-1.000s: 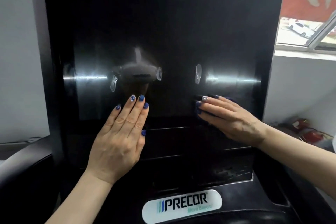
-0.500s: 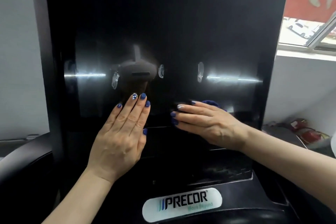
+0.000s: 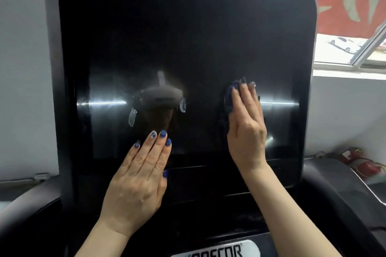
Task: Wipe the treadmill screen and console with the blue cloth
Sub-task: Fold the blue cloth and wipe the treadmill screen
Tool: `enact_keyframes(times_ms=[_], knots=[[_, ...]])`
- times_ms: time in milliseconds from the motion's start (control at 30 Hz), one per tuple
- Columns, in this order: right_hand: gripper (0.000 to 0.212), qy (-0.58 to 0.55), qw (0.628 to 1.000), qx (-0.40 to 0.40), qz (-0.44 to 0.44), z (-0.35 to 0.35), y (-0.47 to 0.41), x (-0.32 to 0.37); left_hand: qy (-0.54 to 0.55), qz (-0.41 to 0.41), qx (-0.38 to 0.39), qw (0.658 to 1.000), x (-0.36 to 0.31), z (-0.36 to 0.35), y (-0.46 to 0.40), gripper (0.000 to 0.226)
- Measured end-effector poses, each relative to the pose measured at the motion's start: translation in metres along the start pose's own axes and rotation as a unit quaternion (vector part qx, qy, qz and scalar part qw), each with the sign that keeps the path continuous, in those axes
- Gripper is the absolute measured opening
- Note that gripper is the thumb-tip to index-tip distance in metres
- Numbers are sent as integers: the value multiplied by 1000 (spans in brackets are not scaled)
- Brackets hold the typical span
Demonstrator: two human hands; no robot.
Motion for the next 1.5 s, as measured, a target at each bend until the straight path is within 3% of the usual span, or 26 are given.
enact_keyframes(times_ms=[100, 267, 467, 667, 833, 1033, 1200, 1400, 1500], knots=[[38, 18, 1000, -24, -9, -8, -11, 8, -1, 4, 3, 1000, -1, -2, 2, 53], [38, 35, 990, 81, 111, 4, 34, -1, 2, 4, 14, 1000, 0, -4, 2, 54], [45, 14, 999, 15, 47, -10, -23, 22, -7, 4, 18, 1000, 0, -5, 2, 53], [40, 64, 973, 114, 190, 9, 17, -6, -4, -2, 25, 1000, -1, -5, 3, 56], [39, 18, 995, 39, 93, -8, -19, 18, -10, 2, 20, 1000, 0, -3, 2, 54], [40, 64, 965, 136, 214, 10, 9, -4, -7, 1, 17, 1000, -1, -2, 2, 53], [42, 19, 991, 62, 114, -7, -23, 18, -12, 0, 13, 1000, 0, -3, 2, 55], [47, 78, 950, 165, 252, 6, 9, 0, -15, -2, 12, 1000, -1, -3, 2, 54], [42, 62, 966, 140, 209, 11, -9, -6, -11, 2, 14, 1000, -1, -2, 2, 53]])
Point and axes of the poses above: each hand's wrist, its own y-axis away from the middle knuckle, its own z-axis out of the back of the hand, x = y × z, the point moved 7 cm from there along -y, towards the middle knuckle, and after that the axes turned 8 degrees about -z, right-handed, at the moved point
